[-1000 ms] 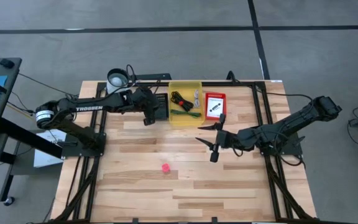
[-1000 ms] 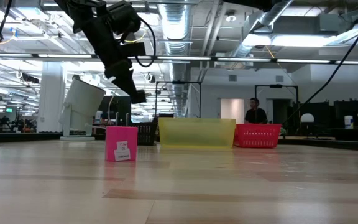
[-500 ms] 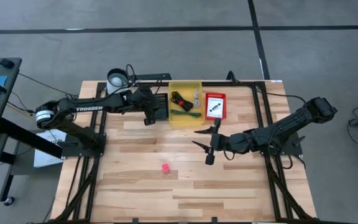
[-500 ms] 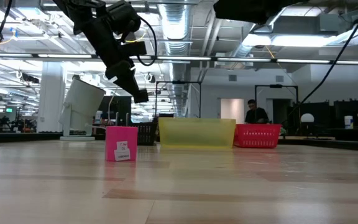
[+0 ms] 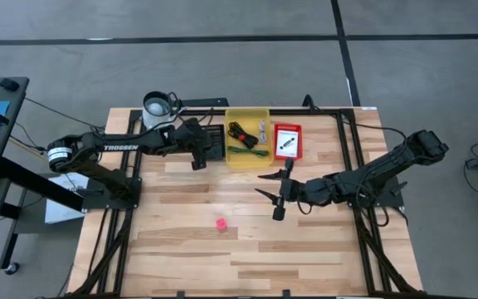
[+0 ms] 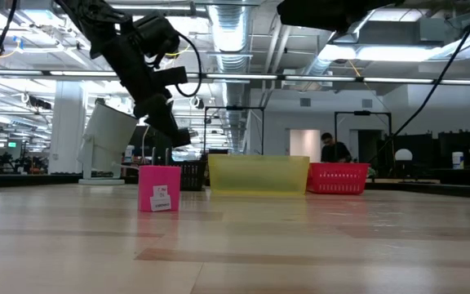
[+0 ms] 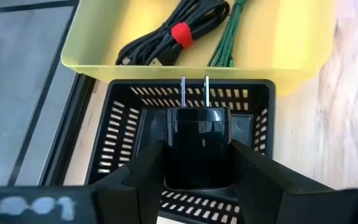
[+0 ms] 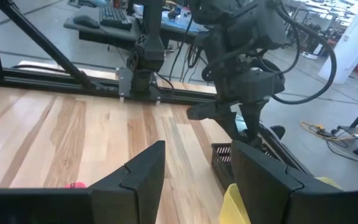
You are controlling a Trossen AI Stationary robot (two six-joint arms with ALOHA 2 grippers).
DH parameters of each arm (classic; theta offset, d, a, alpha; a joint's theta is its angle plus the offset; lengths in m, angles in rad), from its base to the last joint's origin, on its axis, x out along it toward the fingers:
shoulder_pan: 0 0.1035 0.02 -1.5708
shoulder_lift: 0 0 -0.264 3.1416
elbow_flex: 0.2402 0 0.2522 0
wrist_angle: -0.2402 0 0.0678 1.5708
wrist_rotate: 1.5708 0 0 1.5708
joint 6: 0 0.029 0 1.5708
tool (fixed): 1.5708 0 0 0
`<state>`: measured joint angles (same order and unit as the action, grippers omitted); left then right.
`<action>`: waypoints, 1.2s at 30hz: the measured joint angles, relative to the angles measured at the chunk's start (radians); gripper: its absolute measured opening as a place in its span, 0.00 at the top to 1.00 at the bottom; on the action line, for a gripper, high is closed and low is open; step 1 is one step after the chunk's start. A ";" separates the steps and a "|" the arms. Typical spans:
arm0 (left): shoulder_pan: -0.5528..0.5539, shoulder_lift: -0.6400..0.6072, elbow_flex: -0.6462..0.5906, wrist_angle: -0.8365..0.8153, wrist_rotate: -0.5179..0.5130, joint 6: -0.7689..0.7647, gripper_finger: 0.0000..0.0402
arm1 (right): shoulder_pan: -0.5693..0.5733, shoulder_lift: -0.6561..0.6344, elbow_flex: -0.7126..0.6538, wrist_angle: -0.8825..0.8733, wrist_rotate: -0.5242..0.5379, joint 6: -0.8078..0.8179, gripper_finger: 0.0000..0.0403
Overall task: Pick and place items into bin
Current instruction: Put the black charger adapter into the black bin, then put the pink charger adapter into the black bin
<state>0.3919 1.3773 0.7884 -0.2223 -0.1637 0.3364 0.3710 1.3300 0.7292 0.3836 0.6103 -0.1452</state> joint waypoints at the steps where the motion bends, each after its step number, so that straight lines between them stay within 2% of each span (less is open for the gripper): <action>1: 0.002 0.000 -0.005 0.010 -0.002 -0.002 0.62 | 0.000 0.000 0.000 0.000 -0.001 0.007 0.56; 5: 0.007 0.016 -0.021 0.043 -0.025 -0.006 0.61 | 0.000 0.000 0.000 -0.001 -0.002 0.015 0.56; 9: 0.004 0.066 -0.026 0.069 -0.138 -0.006 0.58 | 0.000 0.000 0.000 -0.001 -0.003 0.015 0.56; 12: 0.002 0.109 -0.026 0.088 -0.179 -0.005 0.54 | 0.000 0.000 0.000 -0.004 -0.003 0.015 0.56; 20: 0.001 0.185 -0.026 0.102 -0.181 0.025 0.47 | 0.000 0.000 0.000 -0.009 -0.003 0.015 0.56; 31: 0.001 0.174 -0.024 0.107 -0.183 0.042 0.46 | 0.000 0.000 0.000 -0.009 -0.003 0.015 0.55; 36: 0.000 0.174 0.018 0.061 -0.183 0.046 0.46 | 0.000 0.000 0.000 -0.009 -0.002 0.014 0.55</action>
<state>0.3923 1.5513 0.8064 -0.1617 -0.3462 0.3828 0.3706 1.3300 0.7292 0.3748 0.6082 -0.1312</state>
